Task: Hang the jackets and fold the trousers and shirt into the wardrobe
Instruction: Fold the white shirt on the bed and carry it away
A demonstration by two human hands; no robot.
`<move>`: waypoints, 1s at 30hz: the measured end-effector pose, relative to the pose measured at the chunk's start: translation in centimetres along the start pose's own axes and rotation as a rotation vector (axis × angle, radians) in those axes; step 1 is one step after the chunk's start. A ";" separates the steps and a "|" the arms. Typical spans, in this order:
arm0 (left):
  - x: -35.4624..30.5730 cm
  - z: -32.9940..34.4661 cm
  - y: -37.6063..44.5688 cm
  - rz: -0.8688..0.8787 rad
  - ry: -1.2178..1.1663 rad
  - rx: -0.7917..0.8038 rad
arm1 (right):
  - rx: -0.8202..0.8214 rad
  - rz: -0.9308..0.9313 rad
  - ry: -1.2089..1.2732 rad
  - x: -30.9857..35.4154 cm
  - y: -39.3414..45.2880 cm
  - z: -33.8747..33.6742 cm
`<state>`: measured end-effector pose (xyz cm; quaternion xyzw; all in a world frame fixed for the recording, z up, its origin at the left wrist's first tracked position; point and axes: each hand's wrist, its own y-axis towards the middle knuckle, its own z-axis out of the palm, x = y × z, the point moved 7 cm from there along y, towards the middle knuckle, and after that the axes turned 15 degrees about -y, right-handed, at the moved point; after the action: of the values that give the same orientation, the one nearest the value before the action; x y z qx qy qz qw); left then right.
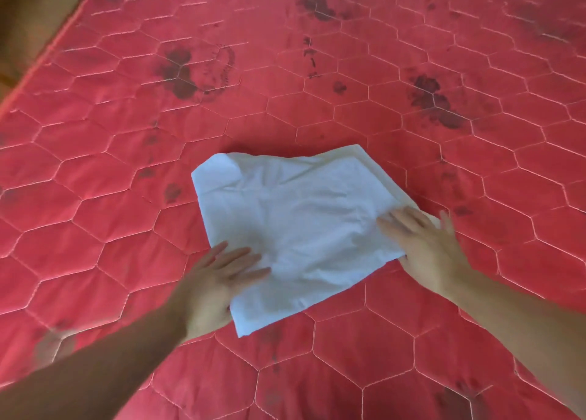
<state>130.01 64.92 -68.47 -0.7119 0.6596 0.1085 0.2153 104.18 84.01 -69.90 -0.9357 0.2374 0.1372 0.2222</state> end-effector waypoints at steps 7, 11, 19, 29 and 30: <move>1.2 -0.4 -1.6 -0.362 -0.698 -0.393 | -0.140 -0.036 0.272 -1.5 0.4 -3.2; 3.6 -0.9 -2.2 -0.639 -0.982 -0.448 | 0.019 -0.131 0.260 -2.6 1.8 -5.2; 8.4 -5.0 -2.8 -0.873 -0.891 -0.613 | 0.453 -0.194 0.405 -3.4 5.9 -10.5; 14.7 -6.6 -0.1 -0.956 -0.925 -0.750 | 0.042 -0.022 0.103 -1.0 13.6 -13.2; 15.4 -6.5 0.1 -0.964 -0.923 -0.770 | -0.073 0.009 0.045 -0.3 13.7 -13.6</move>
<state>130.73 48.27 -69.47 -0.8280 0.0356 0.5104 0.2294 99.07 66.81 -62.85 -0.9449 0.2412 0.1259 0.1820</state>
